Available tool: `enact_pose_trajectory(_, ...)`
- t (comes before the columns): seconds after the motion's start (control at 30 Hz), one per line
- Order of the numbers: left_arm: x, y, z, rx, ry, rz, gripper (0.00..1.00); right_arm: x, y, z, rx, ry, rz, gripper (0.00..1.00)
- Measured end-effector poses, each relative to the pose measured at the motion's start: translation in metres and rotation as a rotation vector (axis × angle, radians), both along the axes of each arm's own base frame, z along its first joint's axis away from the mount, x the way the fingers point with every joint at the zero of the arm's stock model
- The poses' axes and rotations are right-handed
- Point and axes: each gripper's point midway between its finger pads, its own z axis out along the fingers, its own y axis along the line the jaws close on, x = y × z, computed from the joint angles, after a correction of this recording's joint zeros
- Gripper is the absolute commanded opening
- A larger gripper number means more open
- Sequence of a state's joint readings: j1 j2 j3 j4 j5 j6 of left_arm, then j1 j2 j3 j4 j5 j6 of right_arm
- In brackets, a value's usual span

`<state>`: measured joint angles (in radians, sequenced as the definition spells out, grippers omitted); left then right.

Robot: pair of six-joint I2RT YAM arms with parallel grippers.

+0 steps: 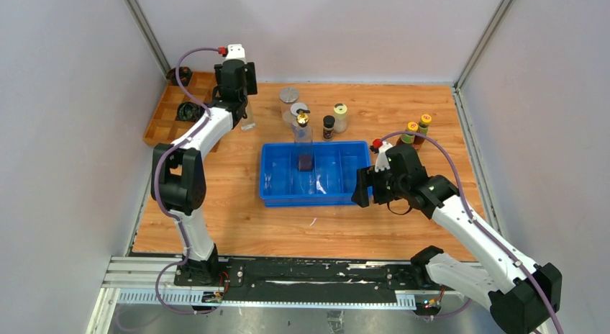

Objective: Organize the condiment bottles
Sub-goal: Pick up the bottle from the center of the board.

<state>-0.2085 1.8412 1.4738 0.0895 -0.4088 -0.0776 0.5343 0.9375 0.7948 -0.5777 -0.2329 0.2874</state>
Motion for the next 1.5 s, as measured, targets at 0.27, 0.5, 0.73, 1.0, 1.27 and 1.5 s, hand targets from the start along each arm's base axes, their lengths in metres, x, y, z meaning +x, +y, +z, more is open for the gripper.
enact_pose_trajectory(0.27, 0.011, 0.002, -0.008, 0.005, 0.005, 0.025, 0.66, 0.001, 0.001, 0.000, 0.003, -0.004, 0.001, 0.80)
enact_pose_trajectory(0.5, 0.013, 0.010, -0.004, -0.015, -0.018, 0.085, 0.35, 0.001, 0.001, -0.004, 0.003, -0.001, 0.002, 0.80)
enact_pose_trajectory(0.73, 0.010, 0.015, -0.003, -0.022, -0.019, 0.122, 0.29, 0.002, 0.002, -0.004, 0.009, -0.005, 0.005, 0.80)
enact_pose_trajectory(1.0, -0.016, 0.020, -0.003, -0.031, 0.014, 0.137, 0.27, -0.001, 0.002, -0.001, 0.025, -0.018, 0.004, 0.80)
enact_pose_trajectory(1.27, -0.065, 0.021, 0.016, -0.035, 0.069, 0.146, 0.27, -0.003, 0.003, 0.009, 0.058, -0.044, -0.002, 0.80)
enact_pose_trajectory(1.5, -0.131, -0.001, 0.084, -0.081, 0.002, 0.088, 0.28, -0.005, 0.003, 0.020, 0.091, -0.073, -0.008, 0.80)
